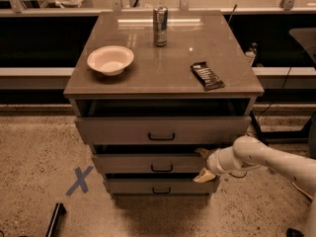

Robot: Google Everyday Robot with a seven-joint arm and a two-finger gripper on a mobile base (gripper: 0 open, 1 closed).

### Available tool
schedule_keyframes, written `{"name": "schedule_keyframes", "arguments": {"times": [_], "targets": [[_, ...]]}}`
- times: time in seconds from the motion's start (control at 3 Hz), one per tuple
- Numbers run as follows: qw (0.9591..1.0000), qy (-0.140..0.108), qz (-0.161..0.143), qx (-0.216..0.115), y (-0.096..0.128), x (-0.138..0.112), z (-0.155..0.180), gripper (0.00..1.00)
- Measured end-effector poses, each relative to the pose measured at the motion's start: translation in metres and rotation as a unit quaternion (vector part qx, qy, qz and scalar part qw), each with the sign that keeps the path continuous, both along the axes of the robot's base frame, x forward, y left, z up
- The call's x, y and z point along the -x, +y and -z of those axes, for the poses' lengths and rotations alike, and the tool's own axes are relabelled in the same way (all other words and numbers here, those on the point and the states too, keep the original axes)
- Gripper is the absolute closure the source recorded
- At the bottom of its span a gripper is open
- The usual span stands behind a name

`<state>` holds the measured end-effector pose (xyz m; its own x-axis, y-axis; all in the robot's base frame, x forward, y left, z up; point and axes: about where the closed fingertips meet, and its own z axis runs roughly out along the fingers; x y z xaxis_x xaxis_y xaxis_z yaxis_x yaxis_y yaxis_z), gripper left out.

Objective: Open middle drawer

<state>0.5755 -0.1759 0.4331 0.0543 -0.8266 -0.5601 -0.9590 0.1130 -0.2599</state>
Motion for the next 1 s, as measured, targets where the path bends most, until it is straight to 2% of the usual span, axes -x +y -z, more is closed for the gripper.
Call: {"name": "schedule_keyframes", "arguments": {"times": [0.33, 0.67, 1.0], "targets": [[0.9999, 0.0, -0.011, -0.008, 0.004, 0.008, -0.004, 0.36], [0.9989, 0.005, -0.031, -0.034, 0.01, 0.029, -0.01, 0.41], [0.9963, 0.02, -0.058, -0.06, 0.022, 0.057, -0.012, 0.47]]}}
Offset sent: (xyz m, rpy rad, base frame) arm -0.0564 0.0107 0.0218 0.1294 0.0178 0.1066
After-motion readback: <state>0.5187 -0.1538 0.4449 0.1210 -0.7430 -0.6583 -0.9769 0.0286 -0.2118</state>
